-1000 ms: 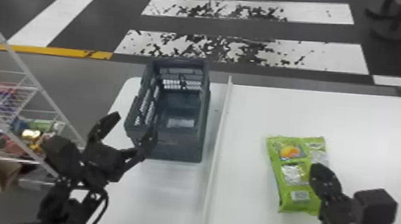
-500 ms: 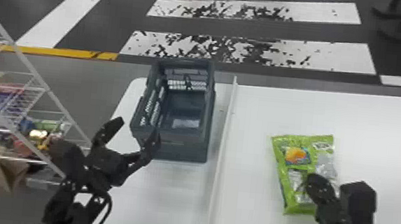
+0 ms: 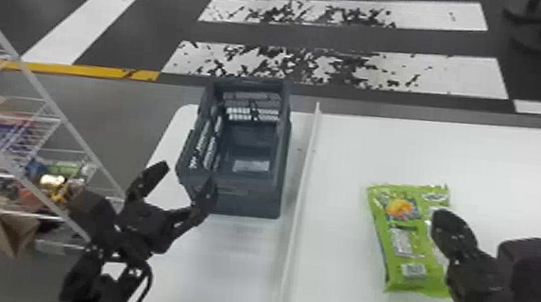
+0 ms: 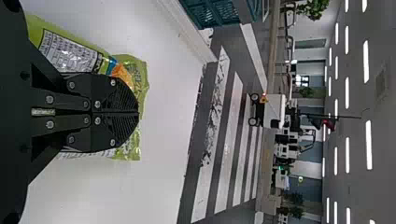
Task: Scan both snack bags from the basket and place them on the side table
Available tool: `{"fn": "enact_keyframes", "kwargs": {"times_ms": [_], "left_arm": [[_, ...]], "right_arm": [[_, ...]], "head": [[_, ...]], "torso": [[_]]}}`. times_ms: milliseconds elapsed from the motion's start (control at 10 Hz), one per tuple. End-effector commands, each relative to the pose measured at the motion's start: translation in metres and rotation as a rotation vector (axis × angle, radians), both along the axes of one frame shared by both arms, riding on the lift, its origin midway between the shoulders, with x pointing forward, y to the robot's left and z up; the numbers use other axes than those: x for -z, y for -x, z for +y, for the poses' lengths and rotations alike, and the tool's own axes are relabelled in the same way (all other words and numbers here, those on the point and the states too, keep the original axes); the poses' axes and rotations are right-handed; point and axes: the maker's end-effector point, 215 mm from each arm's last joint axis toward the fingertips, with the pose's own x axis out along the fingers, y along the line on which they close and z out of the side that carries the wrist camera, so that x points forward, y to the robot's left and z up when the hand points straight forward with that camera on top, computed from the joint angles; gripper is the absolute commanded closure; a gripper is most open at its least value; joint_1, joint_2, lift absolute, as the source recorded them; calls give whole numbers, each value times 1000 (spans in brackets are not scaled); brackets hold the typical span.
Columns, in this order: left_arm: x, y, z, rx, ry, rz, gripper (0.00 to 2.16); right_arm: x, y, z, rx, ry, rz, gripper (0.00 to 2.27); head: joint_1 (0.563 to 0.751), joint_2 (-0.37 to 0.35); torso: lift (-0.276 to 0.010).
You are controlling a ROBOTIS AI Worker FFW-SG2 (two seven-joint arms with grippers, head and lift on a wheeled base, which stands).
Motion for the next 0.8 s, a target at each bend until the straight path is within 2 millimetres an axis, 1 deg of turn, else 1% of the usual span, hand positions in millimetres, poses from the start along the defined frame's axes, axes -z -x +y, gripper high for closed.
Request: {"fn": "enact_keyframes", "kwargs": {"times_ms": [0,100,300,400,500,600,700], "left_arm": [[1,-1,0,1,2,0,83],[-3,-3,-2,6,2,-10,83],[-4,-3,0,5,4,-13,83],[-3,-2,0,7,3,-12,83],[-3,0,0,8,4,-12,83],[-3,1,2,5,2,-13,83],[-2,1,3,3,2,-12,83]], "right_arm": [[-2,-1,16,-36,-1,28,2132],[20,3,33,-78,24,97,2132],[46,6,78,-174,72,130,2132],[50,6,95,-212,79,130,2132],[45,1,105,-230,79,121,2132],[41,-1,114,-248,83,113,2132],[47,-6,113,-252,117,128,2132]], "head": [[695,219],[695,232],[695,264],[695,295],[695,323],[695,334],[695,350]], "torso": [[-75],[-75],[-75],[-75],[-75],[-75],[-75]]}}
